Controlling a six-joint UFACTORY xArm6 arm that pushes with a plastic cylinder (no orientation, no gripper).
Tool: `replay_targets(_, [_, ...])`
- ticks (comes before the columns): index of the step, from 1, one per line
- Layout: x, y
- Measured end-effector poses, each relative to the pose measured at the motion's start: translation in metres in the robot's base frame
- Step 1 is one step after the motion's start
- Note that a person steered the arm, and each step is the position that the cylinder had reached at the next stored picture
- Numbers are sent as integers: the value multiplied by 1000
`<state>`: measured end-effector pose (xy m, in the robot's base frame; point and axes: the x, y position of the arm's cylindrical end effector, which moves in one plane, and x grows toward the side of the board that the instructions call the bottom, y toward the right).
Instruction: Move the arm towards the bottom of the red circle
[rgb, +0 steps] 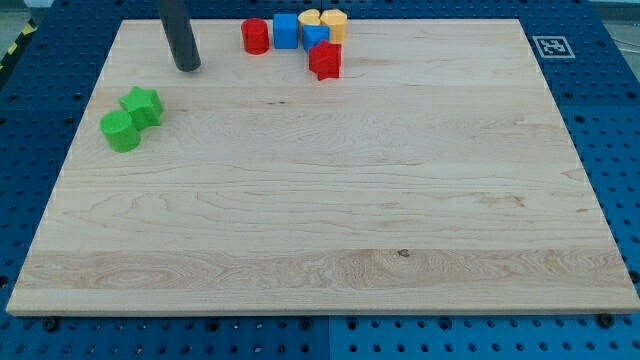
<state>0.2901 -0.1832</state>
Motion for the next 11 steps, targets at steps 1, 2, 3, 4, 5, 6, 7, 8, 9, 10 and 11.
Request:
replay_targets(1, [0, 1])
replay_targets(2, [0, 3])
replay_targets(3, [0, 6])
replay_targets(4, [0, 9])
replay_targets(5, [0, 10])
replay_targets(6, [0, 13])
replay_targets(7, [0, 17])
replay_targets(8, [0, 23])
replay_targets(9, [0, 29])
replay_targets(10, [0, 35])
replay_targets(11, [0, 41])
